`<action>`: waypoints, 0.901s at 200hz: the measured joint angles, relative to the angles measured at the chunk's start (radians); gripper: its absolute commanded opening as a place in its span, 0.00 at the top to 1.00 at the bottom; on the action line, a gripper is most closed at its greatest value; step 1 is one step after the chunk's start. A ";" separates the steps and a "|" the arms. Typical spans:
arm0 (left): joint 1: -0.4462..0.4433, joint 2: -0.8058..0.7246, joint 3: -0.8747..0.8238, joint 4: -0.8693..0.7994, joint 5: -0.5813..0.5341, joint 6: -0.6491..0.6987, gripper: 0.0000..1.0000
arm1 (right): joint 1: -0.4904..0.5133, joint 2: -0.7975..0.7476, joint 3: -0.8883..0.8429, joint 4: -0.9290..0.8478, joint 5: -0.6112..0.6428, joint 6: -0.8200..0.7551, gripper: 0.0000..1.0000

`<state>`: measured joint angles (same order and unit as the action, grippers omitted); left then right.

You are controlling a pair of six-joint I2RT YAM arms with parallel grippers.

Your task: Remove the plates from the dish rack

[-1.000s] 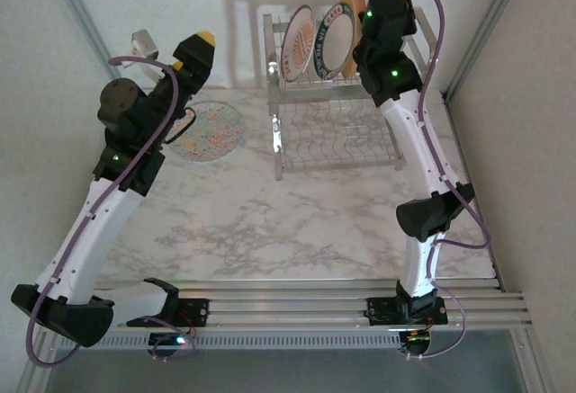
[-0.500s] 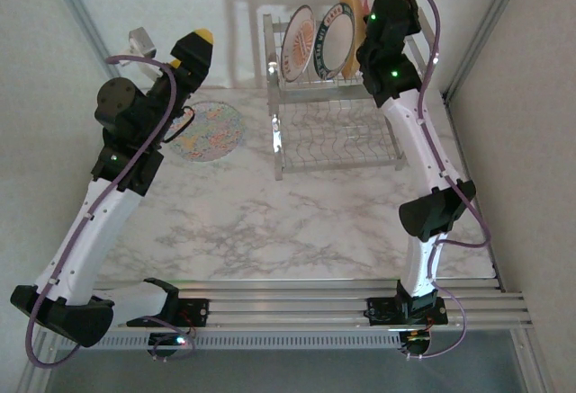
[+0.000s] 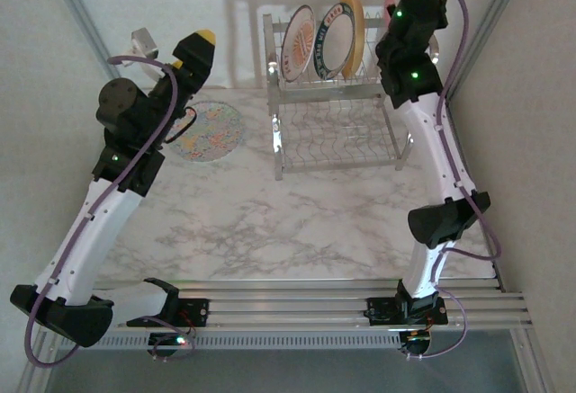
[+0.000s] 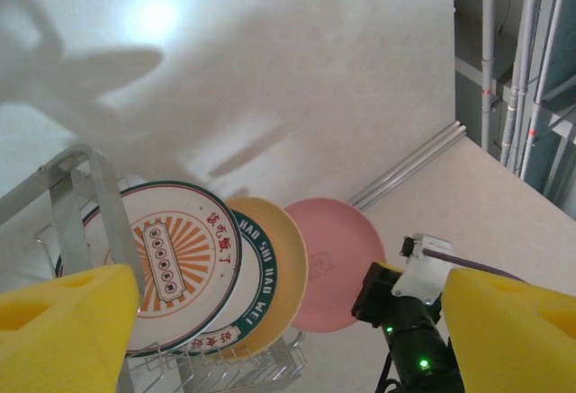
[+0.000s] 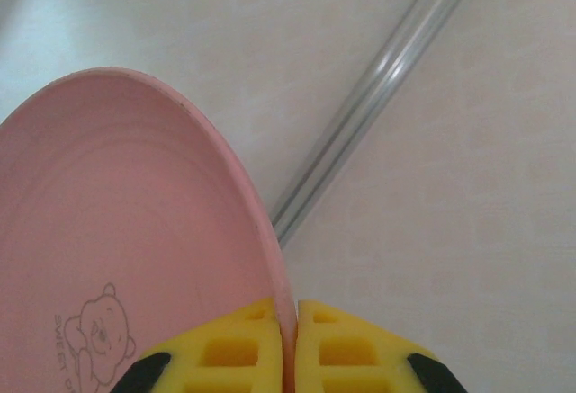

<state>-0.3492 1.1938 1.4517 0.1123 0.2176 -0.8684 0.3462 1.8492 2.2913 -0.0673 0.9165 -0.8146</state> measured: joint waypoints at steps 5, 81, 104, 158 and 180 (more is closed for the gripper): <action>-0.002 0.000 0.000 0.000 0.000 -0.002 0.13 | -0.003 -0.006 0.000 0.003 0.000 -0.001 1.00; -0.065 0.055 0.043 0.002 0.024 -0.014 0.13 | -0.016 -0.169 -0.033 -0.053 0.000 0.107 1.00; -0.102 0.097 0.088 -0.011 0.029 -0.004 0.13 | -0.016 -0.259 -0.073 -0.116 -0.002 0.202 1.00; -0.240 0.257 0.257 -0.124 0.030 0.100 0.14 | -0.016 -0.503 -0.205 -0.378 -0.121 0.543 1.00; -0.298 0.339 0.346 -0.188 0.031 0.156 0.14 | -0.016 -0.583 -0.253 -0.496 -0.212 0.678 1.00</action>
<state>-0.6468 1.5330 1.7981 -0.0753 0.2481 -0.7124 0.3298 1.2659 2.0384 -0.5632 0.7040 -0.1371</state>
